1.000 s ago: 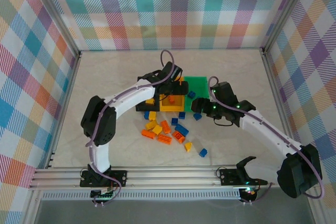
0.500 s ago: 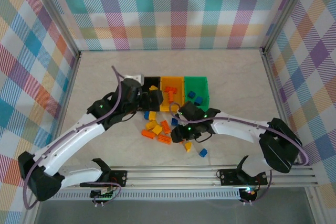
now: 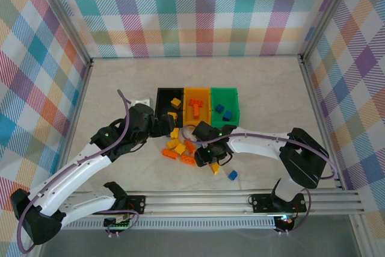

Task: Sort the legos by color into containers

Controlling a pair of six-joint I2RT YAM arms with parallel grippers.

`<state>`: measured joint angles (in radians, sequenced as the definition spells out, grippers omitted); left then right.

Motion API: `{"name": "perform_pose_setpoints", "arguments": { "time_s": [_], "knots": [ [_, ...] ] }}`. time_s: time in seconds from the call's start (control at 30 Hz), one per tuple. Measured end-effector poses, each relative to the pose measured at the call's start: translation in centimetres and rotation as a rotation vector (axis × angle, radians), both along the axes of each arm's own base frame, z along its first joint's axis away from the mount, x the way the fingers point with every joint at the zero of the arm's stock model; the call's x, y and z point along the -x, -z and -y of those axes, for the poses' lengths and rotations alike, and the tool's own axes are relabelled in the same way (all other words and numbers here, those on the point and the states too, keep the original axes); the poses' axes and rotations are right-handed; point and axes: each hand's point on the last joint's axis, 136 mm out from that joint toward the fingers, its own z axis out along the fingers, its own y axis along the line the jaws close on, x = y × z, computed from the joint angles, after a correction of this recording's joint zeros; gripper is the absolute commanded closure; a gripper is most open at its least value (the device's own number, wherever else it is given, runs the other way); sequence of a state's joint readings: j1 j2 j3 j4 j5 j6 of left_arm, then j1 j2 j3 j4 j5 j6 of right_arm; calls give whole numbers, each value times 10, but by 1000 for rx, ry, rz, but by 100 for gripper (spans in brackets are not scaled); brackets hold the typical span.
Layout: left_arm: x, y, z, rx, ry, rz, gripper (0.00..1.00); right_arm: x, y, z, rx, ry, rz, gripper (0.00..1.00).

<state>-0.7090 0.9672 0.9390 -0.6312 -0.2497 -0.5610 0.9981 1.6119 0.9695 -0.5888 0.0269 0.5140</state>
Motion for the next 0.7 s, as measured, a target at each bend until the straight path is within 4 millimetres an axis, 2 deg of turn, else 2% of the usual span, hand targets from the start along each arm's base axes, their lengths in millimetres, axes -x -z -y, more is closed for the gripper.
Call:
{"name": "perform_pose_setpoints", "arguments": {
  "time_s": [0.23, 0.43, 0.7],
  "knots": [
    [0, 2, -1, -6, -5, 0, 0, -1, 13, 0, 79, -21, 13, 49],
    [0, 7, -3, -18, -11, -7, 0, 2, 19, 1, 113, -34, 23, 46],
    [1, 7, -4, -19, -11, -7, 0, -11, 17, 5, 150, 6, 90, 60]
  ]
}}
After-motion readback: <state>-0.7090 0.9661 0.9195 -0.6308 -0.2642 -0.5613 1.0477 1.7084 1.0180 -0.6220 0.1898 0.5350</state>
